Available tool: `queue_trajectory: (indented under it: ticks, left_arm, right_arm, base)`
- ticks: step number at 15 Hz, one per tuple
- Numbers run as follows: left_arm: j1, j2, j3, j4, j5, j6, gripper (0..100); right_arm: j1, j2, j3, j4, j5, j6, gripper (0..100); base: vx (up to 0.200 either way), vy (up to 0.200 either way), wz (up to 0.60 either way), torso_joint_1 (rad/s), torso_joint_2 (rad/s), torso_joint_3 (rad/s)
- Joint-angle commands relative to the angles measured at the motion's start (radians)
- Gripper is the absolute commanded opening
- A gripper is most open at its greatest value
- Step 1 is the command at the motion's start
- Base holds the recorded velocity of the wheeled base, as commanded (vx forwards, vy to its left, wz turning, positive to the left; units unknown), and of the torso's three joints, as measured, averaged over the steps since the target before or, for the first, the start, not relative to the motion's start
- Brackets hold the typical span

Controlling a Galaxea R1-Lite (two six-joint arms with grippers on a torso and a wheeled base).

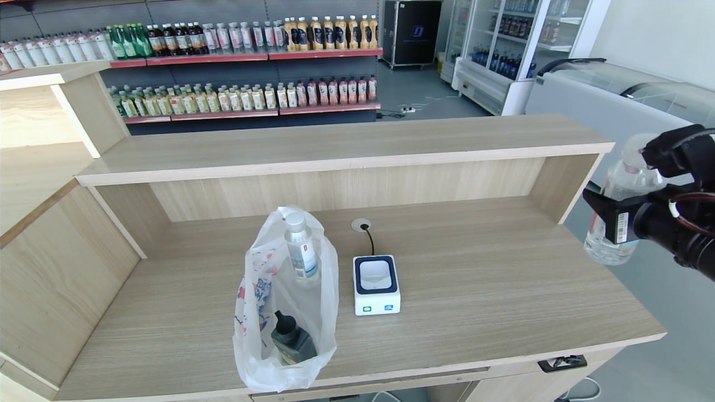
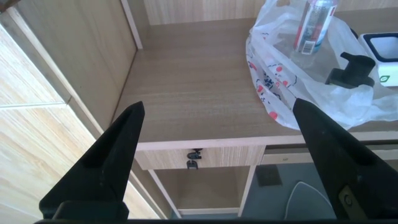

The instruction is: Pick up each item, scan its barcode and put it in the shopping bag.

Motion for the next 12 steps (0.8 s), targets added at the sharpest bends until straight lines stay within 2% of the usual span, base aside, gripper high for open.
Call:
queue_trajectory:
  ticks: [1,5,9,12]
  left_arm:
    - [0.000,0.000,0.000,0.000,0.000,0.000,100]
    - [0.000,0.000,0.000,0.000,0.000,0.000,100]
    - [0.000,0.000,0.000,0.000,0.000,0.000,100]
    - [0.000,0.000,0.000,0.000,0.000,0.001,100]
  right_arm:
    - [0.012,0.094,0.014,-0.038,-0.001,-0.021,0]
    - [0.057,0.186,0.018,-0.182,0.000,-0.088,0]
    - [0.080,0.239,0.036,-0.271,0.014,-0.116,0]
    - [0.104,0.303,0.074,-0.437,0.112,-0.180,0]
  base:
    - [0.000,0.000,0.60,0.002,0.00,0.007]
    - [0.000,0.000,0.60,0.005,0.00,0.001]
    - [0.000,0.000,0.60,0.004,0.00,0.001]
    - [0.000,0.000,0.00,0.000,0.00,0.000]
